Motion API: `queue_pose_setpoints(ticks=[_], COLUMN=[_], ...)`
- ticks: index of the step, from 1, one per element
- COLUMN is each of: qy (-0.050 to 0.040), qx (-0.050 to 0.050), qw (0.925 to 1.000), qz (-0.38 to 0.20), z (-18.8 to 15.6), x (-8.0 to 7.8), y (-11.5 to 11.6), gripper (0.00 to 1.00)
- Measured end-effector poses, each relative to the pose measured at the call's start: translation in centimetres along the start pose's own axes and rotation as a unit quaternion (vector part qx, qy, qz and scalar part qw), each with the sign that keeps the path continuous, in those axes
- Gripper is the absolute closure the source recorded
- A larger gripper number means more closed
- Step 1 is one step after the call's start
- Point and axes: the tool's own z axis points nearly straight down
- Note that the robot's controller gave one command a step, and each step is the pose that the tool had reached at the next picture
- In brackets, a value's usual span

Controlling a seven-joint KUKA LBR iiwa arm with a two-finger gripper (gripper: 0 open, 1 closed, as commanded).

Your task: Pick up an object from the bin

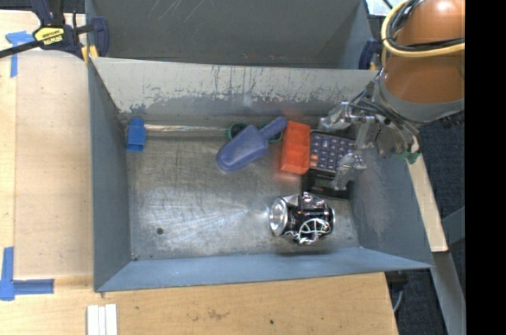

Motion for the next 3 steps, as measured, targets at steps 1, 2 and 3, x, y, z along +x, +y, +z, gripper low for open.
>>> queue_pose_setpoints(ticks=[1, 2, 3], qy=[-0.0025, -0.0010, -0.0073], qx=[0.000, 0.000, 0.001], qw=[0.9992, 0.9958, 0.9970], qz=[-0.041, -0.091, -0.077], z=[3.5, 8.2, 13.8], x=[-0.5, -0.9, 1.3], y=[-0.7, -1.5, 0.7], gripper=[0.00, 0.00, 0.00])
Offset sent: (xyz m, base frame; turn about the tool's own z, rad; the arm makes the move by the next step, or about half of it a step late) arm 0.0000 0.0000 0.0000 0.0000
